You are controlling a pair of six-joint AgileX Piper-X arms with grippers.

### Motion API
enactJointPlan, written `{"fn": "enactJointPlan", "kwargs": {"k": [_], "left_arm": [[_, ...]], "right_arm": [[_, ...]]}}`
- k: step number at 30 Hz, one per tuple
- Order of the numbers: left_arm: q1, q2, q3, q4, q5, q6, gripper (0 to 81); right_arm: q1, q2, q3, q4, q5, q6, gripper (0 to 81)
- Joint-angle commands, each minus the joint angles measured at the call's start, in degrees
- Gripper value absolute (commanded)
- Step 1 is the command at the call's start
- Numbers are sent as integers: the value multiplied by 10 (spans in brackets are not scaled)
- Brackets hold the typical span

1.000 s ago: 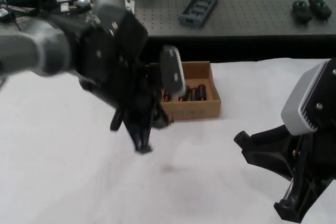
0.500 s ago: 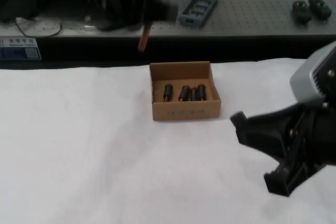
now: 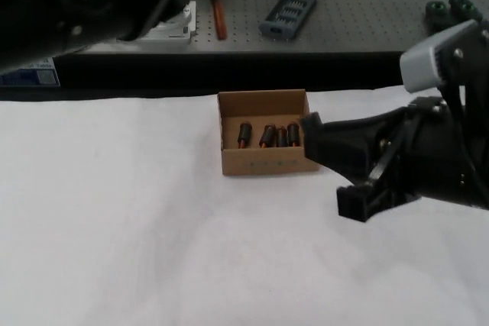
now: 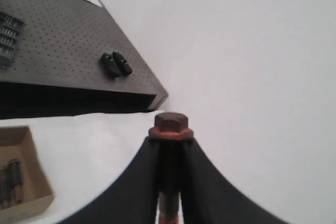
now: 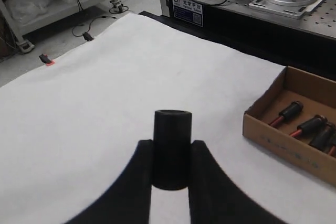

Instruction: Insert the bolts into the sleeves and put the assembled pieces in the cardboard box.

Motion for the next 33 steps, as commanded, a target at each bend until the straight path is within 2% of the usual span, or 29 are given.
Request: {"fn": "enactJointPlan", "kwargs": {"k": [1,5,10,13,17,28,33], "left_arm": [[11,-30,60,-143,38,-92,6],[14,-32,101,-200,77,-130,6],[18,-32,107,-197,116,-103,6],[36,-32,107,-177,148,-102,6],[55,-32,107,-132,194,-102,6],[58,-32,107,-137,218,-81,6],[58,-32,107,-137,220,-32,6]], "right_arm": [[1,16,-3,-41,-23,25,18],[1,40,-3,-86,-53,50,18],[1,54,-12,-94,-88,55,18],[1,56,-16,-94,-120,55,18],[1,57,-25,-98,-129,55,18],[1,75,-43,-133,-168,93,18],[1,75,-43,-134,-213,95,18]]}}
